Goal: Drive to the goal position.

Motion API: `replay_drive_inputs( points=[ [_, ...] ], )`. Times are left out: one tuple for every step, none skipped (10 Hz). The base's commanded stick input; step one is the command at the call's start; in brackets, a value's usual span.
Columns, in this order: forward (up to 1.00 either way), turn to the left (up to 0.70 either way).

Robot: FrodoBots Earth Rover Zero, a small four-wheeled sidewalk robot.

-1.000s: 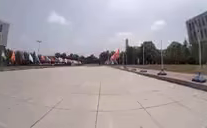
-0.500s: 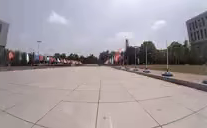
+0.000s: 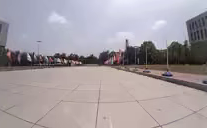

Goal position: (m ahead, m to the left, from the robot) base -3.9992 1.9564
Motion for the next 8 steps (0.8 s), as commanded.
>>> replay_drive_inputs(
  points=[
    [1.00, 0.00],
    [1.00, 0.00],
    [1.00, 0.00],
    [1.00, 0.00],
    [1.00, 0.00],
    [1.00, 0.00],
    [1.00, 0.00],
    [1.00, 0.00]
  ],
)
